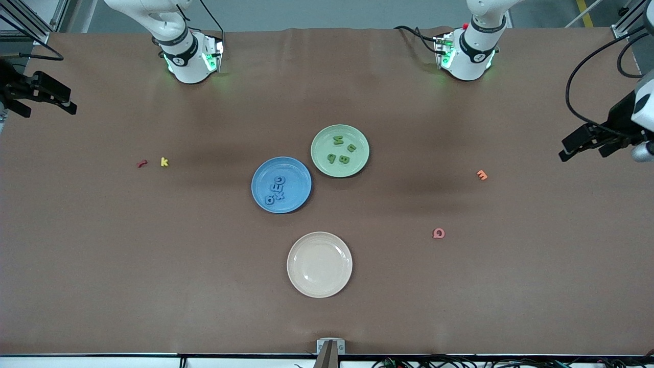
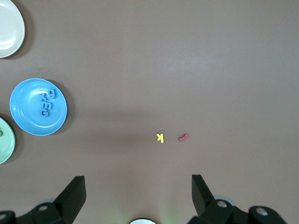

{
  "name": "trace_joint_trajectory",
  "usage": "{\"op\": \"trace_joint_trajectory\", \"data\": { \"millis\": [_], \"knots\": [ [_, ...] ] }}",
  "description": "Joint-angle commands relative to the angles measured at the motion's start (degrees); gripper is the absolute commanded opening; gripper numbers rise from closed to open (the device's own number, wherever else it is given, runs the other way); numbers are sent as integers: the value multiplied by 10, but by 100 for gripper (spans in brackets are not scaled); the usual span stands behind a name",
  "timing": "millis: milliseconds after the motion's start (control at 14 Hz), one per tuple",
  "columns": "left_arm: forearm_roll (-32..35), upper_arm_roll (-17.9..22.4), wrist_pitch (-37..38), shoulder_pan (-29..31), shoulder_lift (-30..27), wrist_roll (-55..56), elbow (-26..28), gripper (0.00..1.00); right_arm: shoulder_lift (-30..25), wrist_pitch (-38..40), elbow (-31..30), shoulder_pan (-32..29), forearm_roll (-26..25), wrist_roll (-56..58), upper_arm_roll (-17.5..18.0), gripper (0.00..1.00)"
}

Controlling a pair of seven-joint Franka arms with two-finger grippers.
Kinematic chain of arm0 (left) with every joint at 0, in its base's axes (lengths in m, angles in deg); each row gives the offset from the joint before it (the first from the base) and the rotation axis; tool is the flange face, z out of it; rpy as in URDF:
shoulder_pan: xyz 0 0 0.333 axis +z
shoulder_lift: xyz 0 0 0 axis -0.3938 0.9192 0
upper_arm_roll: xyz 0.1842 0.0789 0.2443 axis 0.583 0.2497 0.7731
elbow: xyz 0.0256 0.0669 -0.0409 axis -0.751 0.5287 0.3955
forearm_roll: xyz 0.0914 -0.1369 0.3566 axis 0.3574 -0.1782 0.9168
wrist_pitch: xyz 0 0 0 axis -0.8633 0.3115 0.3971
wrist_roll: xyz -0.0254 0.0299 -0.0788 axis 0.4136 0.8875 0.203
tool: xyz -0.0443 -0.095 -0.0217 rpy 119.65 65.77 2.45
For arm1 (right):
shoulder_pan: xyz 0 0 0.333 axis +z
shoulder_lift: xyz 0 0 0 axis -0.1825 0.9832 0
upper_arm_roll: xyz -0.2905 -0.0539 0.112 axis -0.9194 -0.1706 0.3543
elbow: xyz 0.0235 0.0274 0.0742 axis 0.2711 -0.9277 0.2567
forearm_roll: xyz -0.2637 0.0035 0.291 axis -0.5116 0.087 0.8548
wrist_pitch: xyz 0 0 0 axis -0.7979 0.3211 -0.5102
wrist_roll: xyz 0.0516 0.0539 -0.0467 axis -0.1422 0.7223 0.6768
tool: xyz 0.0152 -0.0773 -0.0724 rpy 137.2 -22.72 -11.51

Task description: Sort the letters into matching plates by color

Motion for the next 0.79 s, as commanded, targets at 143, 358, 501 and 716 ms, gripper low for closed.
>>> {"op": "trace_joint_trajectory", "data": {
  "millis": [143, 358, 501, 716],
  "knots": [
    [-6, 2, 12, 13, 11, -13, -69, 99, -16, 0, -13, 5, -6, 3, -1, 100],
    [-5, 3, 15, 9, 24, -13, -87, 99, -16, 1, -13, 4, -3, 0, -2, 100],
    [1, 31, 15, -26, 38, -13, -104, 99, -16, 4, -13, 3, -1, -2, -2, 100],
    [16, 174, 15, -175, 53, -12, -126, 99, -16, 5, -13, 3, 1, -4, -2, 100]
  ]
}}
